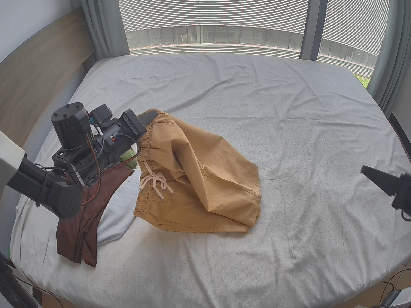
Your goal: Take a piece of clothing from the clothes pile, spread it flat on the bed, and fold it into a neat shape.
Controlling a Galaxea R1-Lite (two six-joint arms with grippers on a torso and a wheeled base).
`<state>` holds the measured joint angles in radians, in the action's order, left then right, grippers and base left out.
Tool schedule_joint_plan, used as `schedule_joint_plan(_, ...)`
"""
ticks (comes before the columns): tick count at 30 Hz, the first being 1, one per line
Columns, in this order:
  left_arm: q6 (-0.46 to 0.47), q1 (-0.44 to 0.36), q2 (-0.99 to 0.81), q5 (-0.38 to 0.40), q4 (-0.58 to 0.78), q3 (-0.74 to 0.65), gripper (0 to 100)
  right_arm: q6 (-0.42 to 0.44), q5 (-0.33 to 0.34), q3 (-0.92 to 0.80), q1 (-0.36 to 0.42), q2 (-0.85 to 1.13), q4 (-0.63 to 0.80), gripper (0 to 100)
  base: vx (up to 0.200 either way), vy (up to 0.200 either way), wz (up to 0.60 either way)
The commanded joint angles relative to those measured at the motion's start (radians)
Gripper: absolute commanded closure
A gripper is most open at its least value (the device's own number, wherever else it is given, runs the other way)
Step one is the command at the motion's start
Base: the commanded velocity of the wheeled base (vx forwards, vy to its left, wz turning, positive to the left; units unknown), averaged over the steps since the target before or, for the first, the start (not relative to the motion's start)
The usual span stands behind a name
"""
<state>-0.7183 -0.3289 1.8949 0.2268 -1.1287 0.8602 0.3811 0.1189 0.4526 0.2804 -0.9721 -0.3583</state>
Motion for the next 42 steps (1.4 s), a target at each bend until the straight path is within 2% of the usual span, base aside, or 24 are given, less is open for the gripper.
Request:
schedule_joint_plan(1,0.008,0.001,0.007,-0.001,-0.009,0.0,100,0.064,0.036,0.094,0.006,-0.284,-0.047,0,0.0,0.0,0.0)
schedule_joint_plan(12,0.011,0.022,0.01,-0.001,-0.019,-0.004,100,0.082,0.059,0.14,-0.003,-0.582,-0.238,0,0.0,0.0,0.0)
schedule_joint_plan(16,0.011,0.025,0.016,-0.001,-0.022,-0.004,100,0.148,0.068,0.149,0.002,-0.674,-0.321,0,0.0,0.0,0.0)
schedule_joint_plan(20,0.011,0.027,0.023,-0.001,-0.039,-0.007,100,0.229,0.139,0.17,-0.004,-0.749,-0.383,0,0.0,0.0,0.0)
schedule_joint_plan(23,0.011,0.027,0.032,-0.001,-0.057,-0.017,100,0.269,0.157,0.189,-0.004,-0.798,-0.393,0,0.0,0.0,0.0)
schedule_joint_plan(36,0.013,0.036,0.053,-0.001,-0.105,-0.041,100,0.271,0.165,0.268,-0.001,-1.027,-0.484,0,0.0,0.0,0.0)
schedule_joint_plan(42,0.013,0.037,0.062,-0.001,-0.128,-0.05,100,0.277,0.176,0.328,0.0,-1.119,-0.484,0,0.0,0.0,0.0)
